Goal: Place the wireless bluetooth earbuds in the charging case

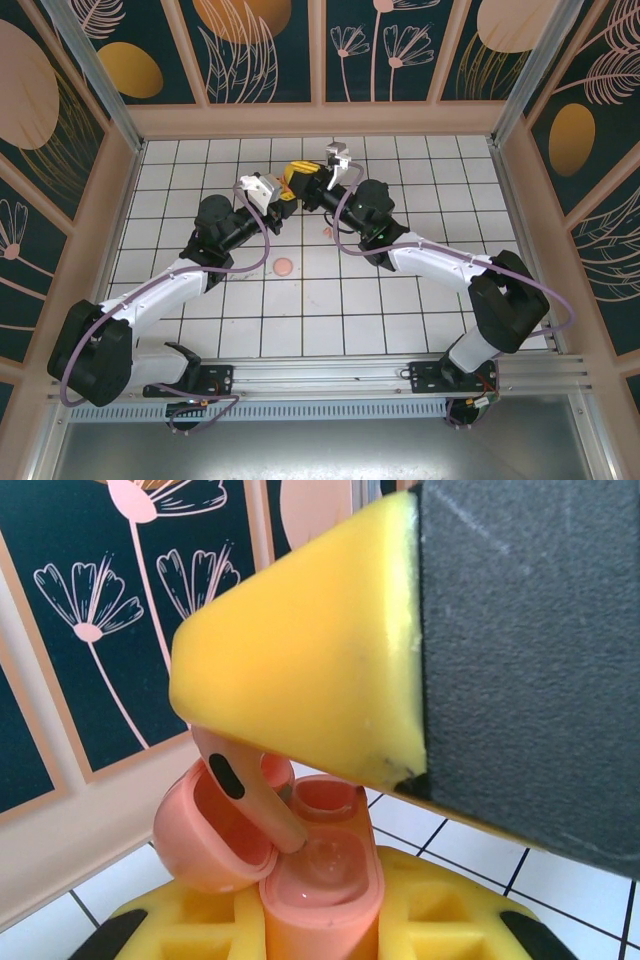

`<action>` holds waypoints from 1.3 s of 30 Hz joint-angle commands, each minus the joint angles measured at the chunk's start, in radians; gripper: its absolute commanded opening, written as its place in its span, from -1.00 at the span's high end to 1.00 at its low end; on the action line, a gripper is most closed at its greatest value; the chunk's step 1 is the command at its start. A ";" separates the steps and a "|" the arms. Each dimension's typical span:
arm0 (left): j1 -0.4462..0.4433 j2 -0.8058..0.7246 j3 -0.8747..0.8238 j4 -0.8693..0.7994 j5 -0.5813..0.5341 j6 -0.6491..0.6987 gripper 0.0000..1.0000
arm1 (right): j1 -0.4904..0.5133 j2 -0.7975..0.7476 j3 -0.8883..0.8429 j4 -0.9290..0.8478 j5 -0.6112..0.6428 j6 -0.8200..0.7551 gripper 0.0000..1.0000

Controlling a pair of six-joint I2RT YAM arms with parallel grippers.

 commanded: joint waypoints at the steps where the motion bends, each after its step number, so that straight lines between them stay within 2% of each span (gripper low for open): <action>1: -0.027 -0.053 0.041 0.177 0.104 -0.017 1.00 | 0.011 0.013 -0.045 -0.078 -0.089 0.017 0.62; 11: -0.027 -0.044 0.048 0.180 0.097 -0.037 1.00 | 0.011 -0.007 -0.068 -0.066 -0.115 0.028 0.63; 39: -0.027 -0.092 0.044 0.218 0.113 -0.053 1.00 | 0.003 -0.019 -0.115 -0.121 -0.004 0.014 0.64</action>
